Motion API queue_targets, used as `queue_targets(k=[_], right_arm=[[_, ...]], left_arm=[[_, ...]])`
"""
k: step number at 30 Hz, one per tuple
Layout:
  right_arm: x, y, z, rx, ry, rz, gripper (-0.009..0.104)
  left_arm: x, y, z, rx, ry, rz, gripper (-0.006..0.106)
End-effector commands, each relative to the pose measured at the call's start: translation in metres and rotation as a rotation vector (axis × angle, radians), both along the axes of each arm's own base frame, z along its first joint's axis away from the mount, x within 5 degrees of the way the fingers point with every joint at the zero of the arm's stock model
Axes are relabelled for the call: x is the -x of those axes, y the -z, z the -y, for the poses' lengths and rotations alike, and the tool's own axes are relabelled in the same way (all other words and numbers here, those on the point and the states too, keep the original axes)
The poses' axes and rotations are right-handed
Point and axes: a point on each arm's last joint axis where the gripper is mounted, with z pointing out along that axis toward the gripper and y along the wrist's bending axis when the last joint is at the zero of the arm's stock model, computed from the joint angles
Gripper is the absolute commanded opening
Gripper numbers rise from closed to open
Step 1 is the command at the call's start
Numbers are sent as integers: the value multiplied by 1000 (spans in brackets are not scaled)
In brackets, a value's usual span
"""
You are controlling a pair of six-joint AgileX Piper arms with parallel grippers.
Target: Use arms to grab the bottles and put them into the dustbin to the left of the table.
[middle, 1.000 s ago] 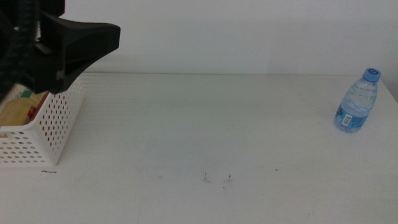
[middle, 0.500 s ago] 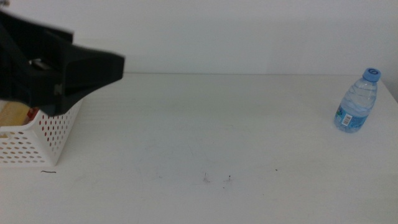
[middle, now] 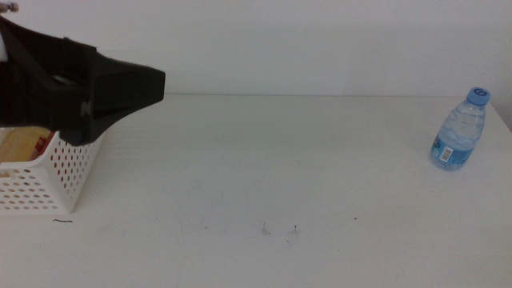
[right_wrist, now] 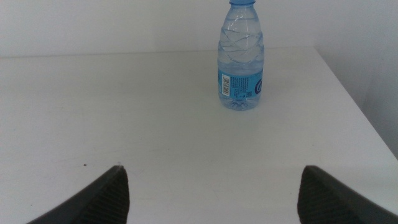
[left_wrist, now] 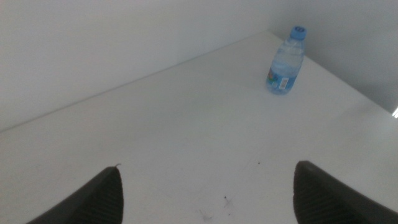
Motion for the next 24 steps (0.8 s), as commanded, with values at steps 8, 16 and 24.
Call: queue_targets(k=[8, 16, 24], right_arm=[[0, 0, 1, 12, 6, 16, 93], [0, 0, 1, 51, 6, 19, 93], [-2, -12, 2, 108, 4, 147, 93]], left_arm=[[-1, -7, 0, 55, -20, 44, 94], [-2, -8, 0, 59, -23, 51, 94], [-2, -8, 0, 59, -23, 51, 94]])
